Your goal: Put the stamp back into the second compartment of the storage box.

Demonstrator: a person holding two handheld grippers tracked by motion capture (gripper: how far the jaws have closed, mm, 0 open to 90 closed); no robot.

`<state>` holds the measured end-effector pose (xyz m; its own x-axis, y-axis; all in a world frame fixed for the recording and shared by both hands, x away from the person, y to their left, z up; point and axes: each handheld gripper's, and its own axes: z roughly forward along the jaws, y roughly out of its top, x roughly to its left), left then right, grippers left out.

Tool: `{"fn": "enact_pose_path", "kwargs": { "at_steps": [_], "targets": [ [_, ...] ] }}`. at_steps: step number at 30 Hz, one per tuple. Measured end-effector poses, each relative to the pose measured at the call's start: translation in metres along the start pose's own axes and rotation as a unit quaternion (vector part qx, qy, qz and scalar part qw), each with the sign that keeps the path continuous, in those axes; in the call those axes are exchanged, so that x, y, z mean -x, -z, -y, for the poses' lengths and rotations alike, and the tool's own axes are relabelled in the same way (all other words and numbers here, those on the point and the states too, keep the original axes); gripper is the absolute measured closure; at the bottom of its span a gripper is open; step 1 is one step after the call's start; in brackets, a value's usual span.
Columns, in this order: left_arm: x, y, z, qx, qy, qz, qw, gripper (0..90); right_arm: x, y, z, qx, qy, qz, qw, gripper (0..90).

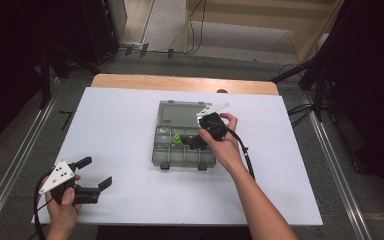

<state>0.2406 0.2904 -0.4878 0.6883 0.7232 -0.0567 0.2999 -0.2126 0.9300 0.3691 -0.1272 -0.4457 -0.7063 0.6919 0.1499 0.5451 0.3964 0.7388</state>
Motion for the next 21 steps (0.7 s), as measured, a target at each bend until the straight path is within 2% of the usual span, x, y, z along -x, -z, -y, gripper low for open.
{"fn": "enact_pose_path", "kwargs": {
  "at_steps": [4,7,10,16,21],
  "targets": [
    [0.003,-0.004,-0.007,0.001,-0.004,0.007,1.0000,0.0,0.006,0.008,0.006,0.012,-0.011,0.003,0.9999,0.0],
    [0.006,-0.008,-0.013,0.001,0.001,0.018,0.9998,0.0,0.010,0.013,0.010,0.019,-0.015,0.008,0.9997,0.0],
    [0.007,-0.013,-0.019,0.004,0.009,0.034,0.9994,0.0,0.013,0.017,0.015,0.023,-0.021,-0.001,0.9995,0.0],
    [0.010,-0.032,-0.031,-0.008,0.001,0.051,0.9987,0.0,0.018,0.020,0.027,0.025,-0.023,0.005,0.9994,0.0],
    [0.013,-0.047,-0.040,-0.009,0.003,0.063,0.9980,0.0,0.025,0.027,0.034,0.035,-0.033,0.010,0.9988,0.0]
  ]
}}
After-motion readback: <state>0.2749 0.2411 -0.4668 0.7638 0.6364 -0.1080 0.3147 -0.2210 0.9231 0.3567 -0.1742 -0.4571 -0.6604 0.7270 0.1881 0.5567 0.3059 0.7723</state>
